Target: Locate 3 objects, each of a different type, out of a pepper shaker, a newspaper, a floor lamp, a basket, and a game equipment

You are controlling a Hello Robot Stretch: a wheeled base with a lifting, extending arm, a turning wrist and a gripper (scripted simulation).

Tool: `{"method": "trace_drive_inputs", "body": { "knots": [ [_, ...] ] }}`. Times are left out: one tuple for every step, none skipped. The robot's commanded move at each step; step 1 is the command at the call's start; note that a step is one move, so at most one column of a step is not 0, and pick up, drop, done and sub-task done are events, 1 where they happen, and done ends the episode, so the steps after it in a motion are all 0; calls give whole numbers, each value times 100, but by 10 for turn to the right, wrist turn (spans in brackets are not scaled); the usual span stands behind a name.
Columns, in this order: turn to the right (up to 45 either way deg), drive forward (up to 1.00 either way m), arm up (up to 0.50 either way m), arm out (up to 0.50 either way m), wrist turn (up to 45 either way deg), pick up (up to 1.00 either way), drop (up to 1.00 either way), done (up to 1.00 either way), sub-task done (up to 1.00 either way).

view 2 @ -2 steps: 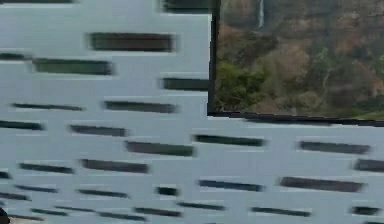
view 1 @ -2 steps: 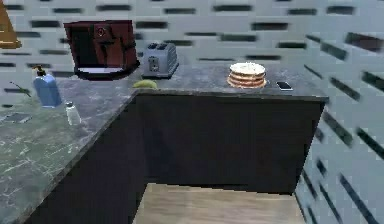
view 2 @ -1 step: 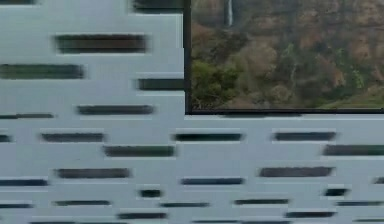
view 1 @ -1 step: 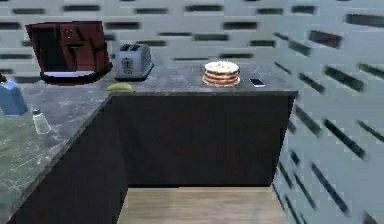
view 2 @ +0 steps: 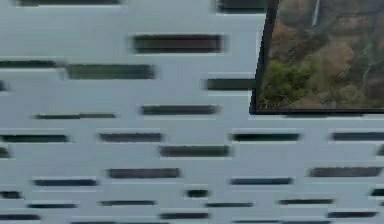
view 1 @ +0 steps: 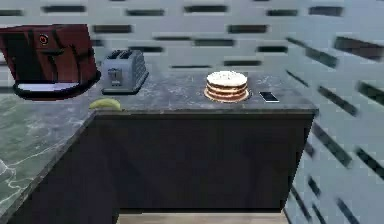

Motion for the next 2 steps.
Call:
{"method": "trace_drive_inputs", "body": {
  "knots": [
    [-450,0,0,0,0,0,0,0,0],
    [0,0,0,0,0,0,0,0,100]
  ]
}}
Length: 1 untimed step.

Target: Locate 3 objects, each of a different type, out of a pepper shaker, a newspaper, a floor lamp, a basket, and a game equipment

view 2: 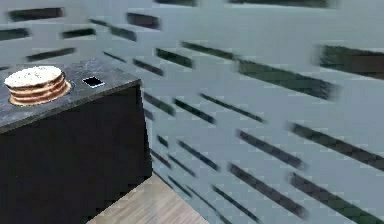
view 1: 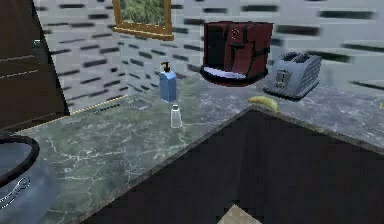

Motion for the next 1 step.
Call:
{"method": "trace_drive_inputs", "body": {
  "knots": [
    [-450,0,0,0,0,0,0,0,0]
  ]
}}
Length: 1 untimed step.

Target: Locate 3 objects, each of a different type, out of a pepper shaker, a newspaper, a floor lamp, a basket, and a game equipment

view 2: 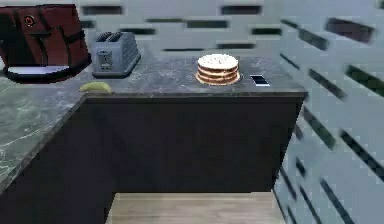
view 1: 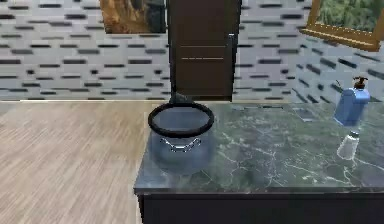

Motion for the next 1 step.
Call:
{"method": "trace_drive_inputs", "body": {
  "knots": [
    [-450,0,0,0,0,0,0,0,0]
  ]
}}
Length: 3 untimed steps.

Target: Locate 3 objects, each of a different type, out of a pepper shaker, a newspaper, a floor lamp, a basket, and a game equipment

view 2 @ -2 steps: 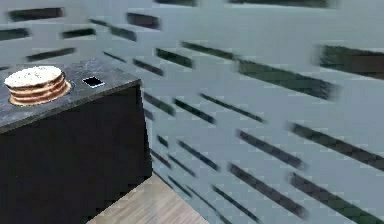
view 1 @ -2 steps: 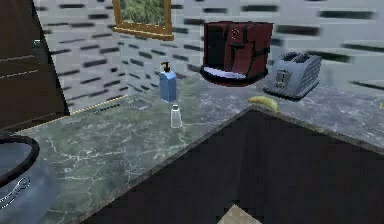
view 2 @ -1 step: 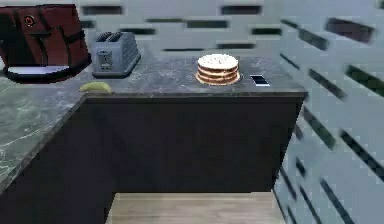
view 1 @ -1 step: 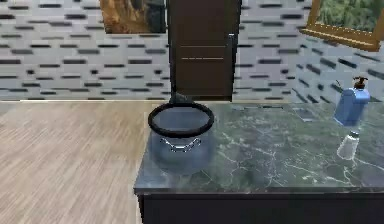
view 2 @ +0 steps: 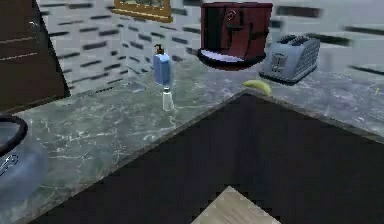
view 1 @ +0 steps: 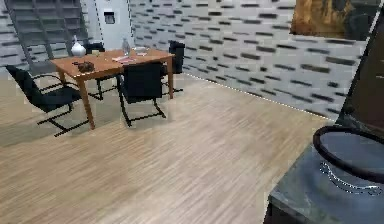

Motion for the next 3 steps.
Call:
{"method": "trace_drive_inputs", "body": {
  "knots": [
    [-450,0,0,0,0,0,0,0,0],
    [-60,0,0,0,0,0,0,0,0],
    [0,100,0,0,0,0,0,0,0]
  ]
}}
